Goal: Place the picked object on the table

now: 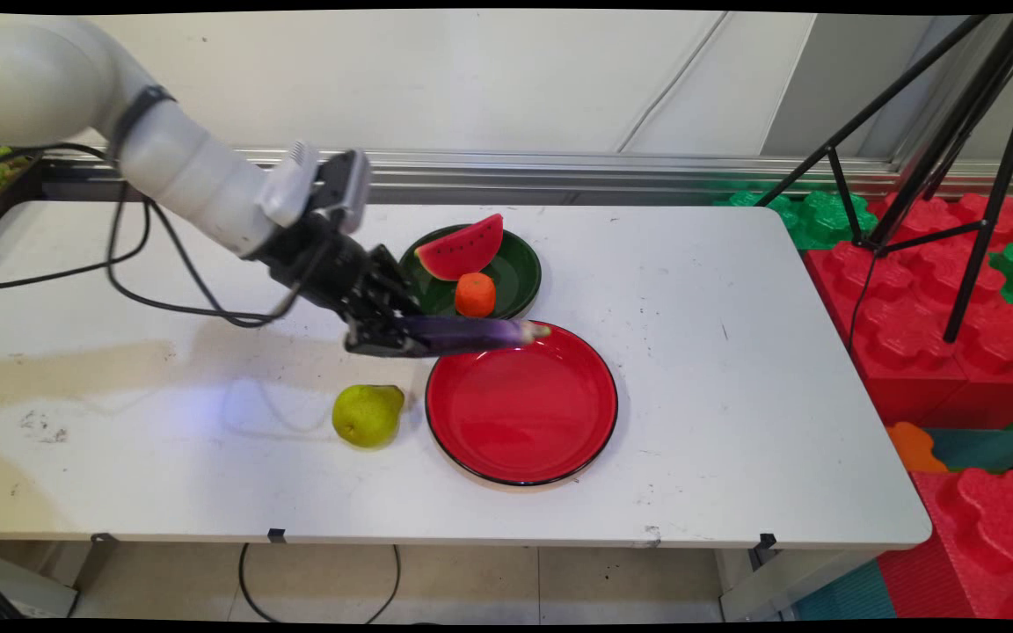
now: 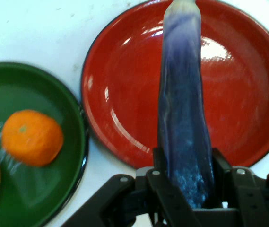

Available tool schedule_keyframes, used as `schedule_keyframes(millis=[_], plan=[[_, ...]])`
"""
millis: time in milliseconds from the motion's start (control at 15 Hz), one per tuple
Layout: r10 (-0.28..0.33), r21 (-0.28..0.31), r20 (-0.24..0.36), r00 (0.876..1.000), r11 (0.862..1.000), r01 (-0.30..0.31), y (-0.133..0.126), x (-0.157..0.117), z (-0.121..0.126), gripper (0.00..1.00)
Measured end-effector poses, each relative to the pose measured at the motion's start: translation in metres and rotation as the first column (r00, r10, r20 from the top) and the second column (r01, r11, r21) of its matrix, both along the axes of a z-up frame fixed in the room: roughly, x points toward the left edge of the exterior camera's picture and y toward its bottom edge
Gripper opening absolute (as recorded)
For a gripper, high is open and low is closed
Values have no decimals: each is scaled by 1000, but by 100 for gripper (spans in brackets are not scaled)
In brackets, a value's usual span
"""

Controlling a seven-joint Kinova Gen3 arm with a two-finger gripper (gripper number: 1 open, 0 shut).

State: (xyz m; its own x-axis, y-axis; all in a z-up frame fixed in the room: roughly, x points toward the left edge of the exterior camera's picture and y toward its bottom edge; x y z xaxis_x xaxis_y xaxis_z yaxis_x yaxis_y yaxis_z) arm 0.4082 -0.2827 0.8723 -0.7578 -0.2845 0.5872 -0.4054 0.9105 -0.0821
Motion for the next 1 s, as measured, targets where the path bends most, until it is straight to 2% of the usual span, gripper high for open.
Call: schedule_keyframes(millis=[333,533,733,1000], plan=[[45,13,35,998,999,-46,11,36,15,0],[70,28,78,994,997,-72,17,62,18,0],[89,51,119,989,994,-95,20,86,11,0],[101,85,144,984,990,-114,19,102,-8,0]])
